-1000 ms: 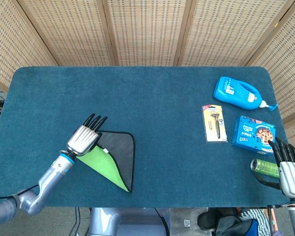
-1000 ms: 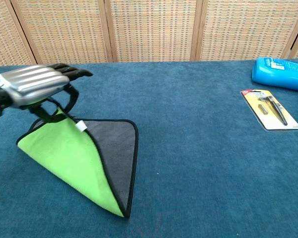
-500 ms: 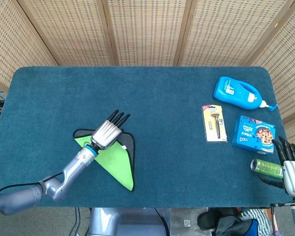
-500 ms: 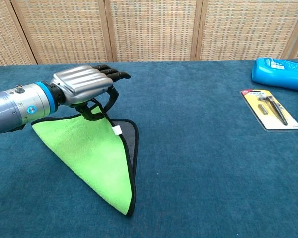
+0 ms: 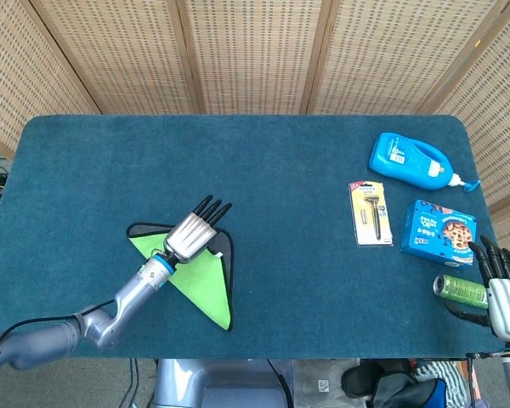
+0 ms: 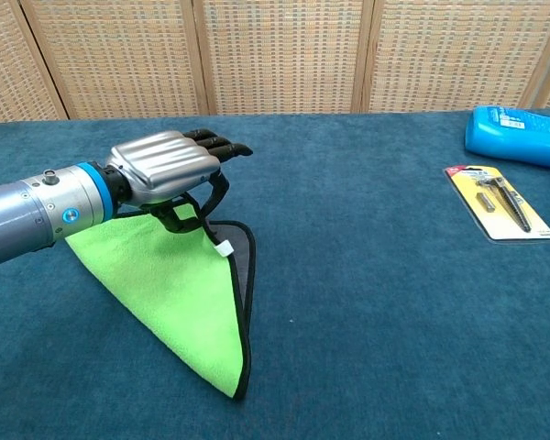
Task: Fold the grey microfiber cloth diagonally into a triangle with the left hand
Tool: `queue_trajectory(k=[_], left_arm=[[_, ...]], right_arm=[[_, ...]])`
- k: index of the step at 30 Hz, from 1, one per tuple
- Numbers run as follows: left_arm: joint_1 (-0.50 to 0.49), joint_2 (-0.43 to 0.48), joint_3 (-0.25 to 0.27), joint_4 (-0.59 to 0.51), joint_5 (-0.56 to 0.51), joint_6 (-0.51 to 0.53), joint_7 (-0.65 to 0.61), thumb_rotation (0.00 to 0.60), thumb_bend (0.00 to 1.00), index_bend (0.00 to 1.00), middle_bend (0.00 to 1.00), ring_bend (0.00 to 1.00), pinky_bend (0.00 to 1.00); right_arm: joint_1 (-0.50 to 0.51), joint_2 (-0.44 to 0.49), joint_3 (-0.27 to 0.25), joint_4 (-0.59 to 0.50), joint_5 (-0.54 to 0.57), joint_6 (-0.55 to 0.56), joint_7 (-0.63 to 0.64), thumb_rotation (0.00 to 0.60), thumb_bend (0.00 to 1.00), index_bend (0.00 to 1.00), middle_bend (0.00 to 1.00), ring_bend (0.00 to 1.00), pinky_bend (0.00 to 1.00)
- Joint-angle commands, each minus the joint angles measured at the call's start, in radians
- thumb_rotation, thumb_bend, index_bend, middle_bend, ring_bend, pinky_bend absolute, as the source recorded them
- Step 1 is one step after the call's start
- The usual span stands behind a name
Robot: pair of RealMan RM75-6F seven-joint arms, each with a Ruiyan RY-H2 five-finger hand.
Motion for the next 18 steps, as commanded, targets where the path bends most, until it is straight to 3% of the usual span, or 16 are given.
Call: queue_trajectory(k=[1,4,10,11,18], left_arm=[[-0.002,-0.009,-0.005,0.013,-0.004,0.019,-0.001,0.600,0.49,0.66,0.00,0.00,0.00],[-0.005,-0.013,-0.005,0.024,-0.011,0.024,0.003,0.600,0.49,0.61,0.00,0.00,0.00],[-0.008,-0.020,-0.005,0.035,-0.057,0.025,0.070,0.600,0.49,0.06,0.00,0.00,0.00],[-0.006,-0.022,-0.009,0.031,-0.070,0.030,0.083,0.600,0.48,0.01,0.00,0.00,0.00],[0.004,-0.010,-0.012,-0.006,-0.103,0.063,0.116,0.600,0.37,0.00,0.00,0.00,0.00]], right_arm=[[-0.001,0.000,0.000,0.000,-0.001,0.001,-0.001,0.600,0.00,0.05,0.00,0.00,0.00],[-0.001,0.000,0.001,0.000,0.000,0.002,0.000,0.600,0.00,0.05,0.00,0.00,0.00],[-0.003,0.000,0.003,0.001,-0.001,0.008,0.004,0.600,0.00,0.05,0.00,0.00,0.00],[-0.003,0.000,0.002,0.001,-0.002,0.008,0.003,0.600,0.00,0.05,0.00,0.00,0.00],[-0.004,-0.001,0.003,0.002,-0.002,0.011,0.003,0.600,0.00,0.05,0.00,0.00,0.00]])
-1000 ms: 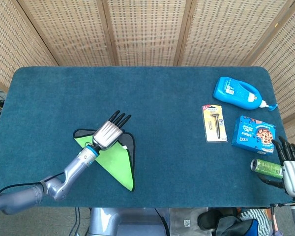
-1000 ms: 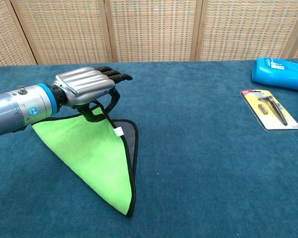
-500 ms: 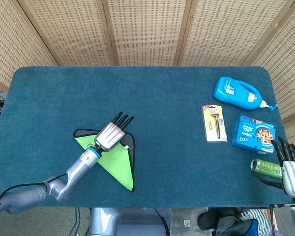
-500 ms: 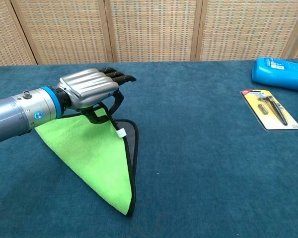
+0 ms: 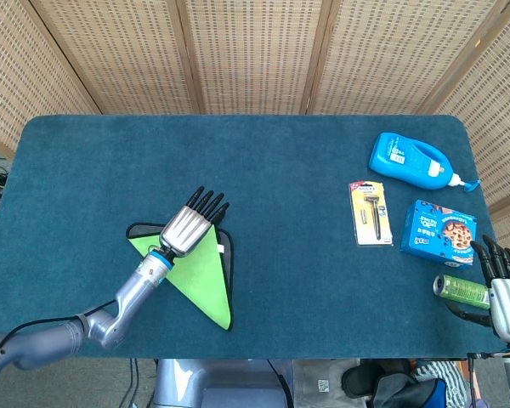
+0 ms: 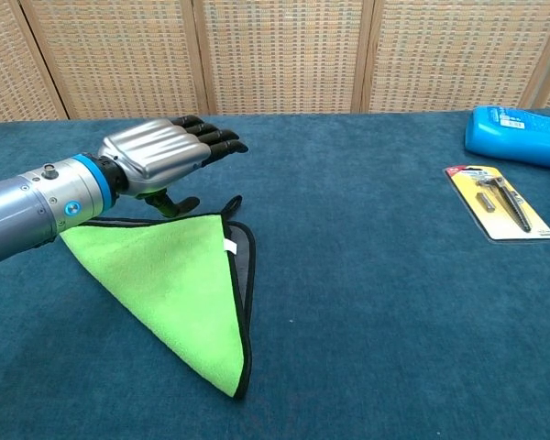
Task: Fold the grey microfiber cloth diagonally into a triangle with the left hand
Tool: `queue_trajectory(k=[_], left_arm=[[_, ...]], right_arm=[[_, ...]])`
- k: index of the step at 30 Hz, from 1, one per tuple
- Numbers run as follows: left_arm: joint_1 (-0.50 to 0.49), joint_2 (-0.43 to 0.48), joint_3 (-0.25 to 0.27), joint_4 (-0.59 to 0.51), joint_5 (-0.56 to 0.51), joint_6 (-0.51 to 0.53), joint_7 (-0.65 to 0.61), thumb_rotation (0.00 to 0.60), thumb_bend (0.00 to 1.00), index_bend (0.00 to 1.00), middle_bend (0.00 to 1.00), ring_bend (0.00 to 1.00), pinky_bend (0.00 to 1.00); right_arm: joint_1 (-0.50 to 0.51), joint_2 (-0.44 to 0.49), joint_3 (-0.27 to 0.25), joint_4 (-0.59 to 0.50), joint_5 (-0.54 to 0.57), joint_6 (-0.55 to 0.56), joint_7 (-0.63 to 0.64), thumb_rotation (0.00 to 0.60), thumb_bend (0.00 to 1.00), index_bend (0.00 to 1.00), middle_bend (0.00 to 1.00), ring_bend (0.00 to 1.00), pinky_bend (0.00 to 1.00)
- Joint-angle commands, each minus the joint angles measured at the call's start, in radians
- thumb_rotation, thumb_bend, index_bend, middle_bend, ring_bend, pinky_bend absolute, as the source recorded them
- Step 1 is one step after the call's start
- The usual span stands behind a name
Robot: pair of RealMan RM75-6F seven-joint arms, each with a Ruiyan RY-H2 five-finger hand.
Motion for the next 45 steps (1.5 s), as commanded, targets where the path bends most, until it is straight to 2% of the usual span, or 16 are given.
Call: queue_trajectory(k=[1,6,9,13,20,26,34,38,45], left_arm=[[0.008,0.012,-0.001,-0.022,-0.010,0.016,-0.005,0.600,0.37,0.00,0.00,0.00,0.00],[0.048,0.060,0.013,-0.098,0.002,0.074,-0.052,0.600,0.37,0.00,0.00,0.00,0.00],[0.095,0.118,0.037,-0.179,0.005,0.122,-0.072,0.600,0.37,0.00,0.00,0.00,0.00],[0.179,0.230,0.082,-0.317,-0.012,0.186,-0.071,0.600,0.37,0.00,0.00,0.00,0.00],[0.321,0.374,0.173,-0.437,0.001,0.299,-0.138,0.600,0.37,0.00,0.00,0.00,0.00],[0.477,0.418,0.257,-0.416,0.080,0.479,-0.220,0.600,0.37,0.00,0.00,0.00,0.00],[0.590,0.431,0.310,-0.376,0.103,0.563,-0.264,0.600,0.37,0.00,0.00,0.00,0.00],[0.637,0.446,0.319,-0.367,0.124,0.602,-0.324,0.600,0.37,0.00,0.00,0.00,0.00],[0.665,0.452,0.296,-0.349,0.138,0.623,-0.370,0.600,0.37,0.00,0.00,0.00,0.00]], right_arm=[[0.000,0.001,-0.001,0.000,-0.002,0.001,-0.002,0.600,0.00,0.05,0.00,0.00,0.00],[-0.001,0.001,-0.002,0.000,-0.004,0.002,-0.003,0.600,0.00,0.05,0.00,0.00,0.00],[0.000,0.003,-0.004,0.002,0.002,-0.009,-0.007,0.600,0.00,0.05,0.00,0.00,0.00],[0.005,0.008,-0.011,-0.001,0.013,-0.034,-0.026,0.600,0.00,0.05,0.00,0.00,0.00],[0.015,0.013,-0.029,-0.004,0.011,-0.070,-0.077,0.600,0.00,0.05,0.00,0.00,0.00],[0.021,0.009,-0.038,-0.003,0.004,-0.078,-0.129,0.600,0.00,0.05,0.00,0.00,0.00],[0.024,0.006,-0.042,0.001,0.003,-0.083,-0.155,0.600,0.00,0.05,0.00,0.00,0.00],[0.025,0.004,-0.042,-0.006,-0.002,-0.077,-0.162,0.600,0.00,0.05,0.00,0.00,0.00],[0.023,0.003,-0.043,-0.017,-0.017,-0.064,-0.164,0.600,0.00,0.05,0.00,0.00,0.00]])
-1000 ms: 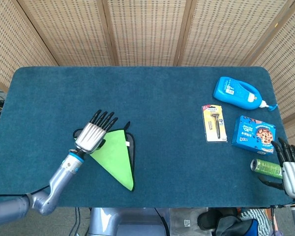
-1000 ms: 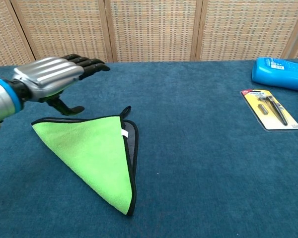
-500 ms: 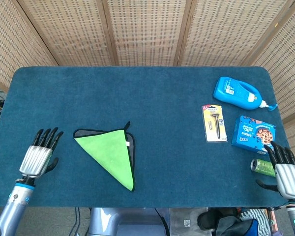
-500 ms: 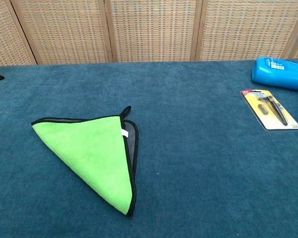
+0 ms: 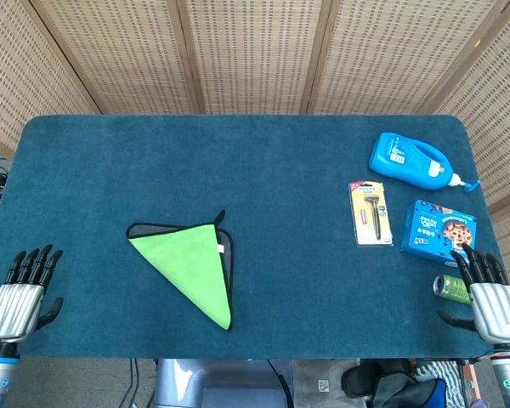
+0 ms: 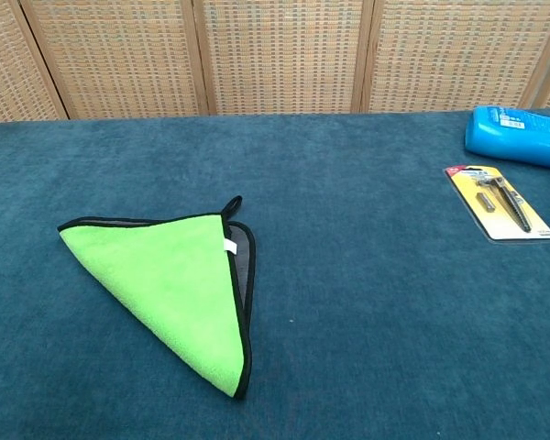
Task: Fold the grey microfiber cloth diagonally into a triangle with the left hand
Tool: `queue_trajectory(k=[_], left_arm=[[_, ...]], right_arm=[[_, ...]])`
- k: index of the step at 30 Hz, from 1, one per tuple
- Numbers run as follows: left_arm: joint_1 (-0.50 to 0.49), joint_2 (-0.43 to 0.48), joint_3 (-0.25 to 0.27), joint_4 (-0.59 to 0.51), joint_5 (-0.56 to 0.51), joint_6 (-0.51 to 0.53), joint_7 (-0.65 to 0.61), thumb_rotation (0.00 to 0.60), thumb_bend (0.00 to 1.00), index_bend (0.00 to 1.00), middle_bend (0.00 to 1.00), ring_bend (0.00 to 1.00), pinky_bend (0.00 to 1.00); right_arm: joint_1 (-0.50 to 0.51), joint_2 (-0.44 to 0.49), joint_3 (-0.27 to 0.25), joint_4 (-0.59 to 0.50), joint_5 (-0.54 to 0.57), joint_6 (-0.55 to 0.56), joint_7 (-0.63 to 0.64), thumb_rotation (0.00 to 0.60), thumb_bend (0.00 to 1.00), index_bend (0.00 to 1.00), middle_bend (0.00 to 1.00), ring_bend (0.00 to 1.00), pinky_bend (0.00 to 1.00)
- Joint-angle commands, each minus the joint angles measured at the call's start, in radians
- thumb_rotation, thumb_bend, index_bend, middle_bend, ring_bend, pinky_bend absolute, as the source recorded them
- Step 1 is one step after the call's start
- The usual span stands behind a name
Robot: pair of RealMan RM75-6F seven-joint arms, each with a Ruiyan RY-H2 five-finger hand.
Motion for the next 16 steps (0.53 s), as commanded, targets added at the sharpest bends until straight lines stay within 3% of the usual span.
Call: queue_trajectory(k=[1,16], left_arm=[[0.005,0.002,-0.010,0.006,-0.001,-0.001,-0.008,0.600,0.37,0.00,0.00,0.00,0.00],[0.036,0.013,-0.057,0.026,0.014,-0.001,-0.071,0.600,0.37,0.00,0.00,0.00,0.00]], right_arm=[[0.000,-0.001,0.001,0.000,0.000,0.002,0.002,0.600,0.00,0.05,0.00,0.00,0.00],[-0.003,0.003,-0.003,-0.020,-0.015,0.014,0.015,0.600,0.00,0.05,0.00,0.00,0.00]])
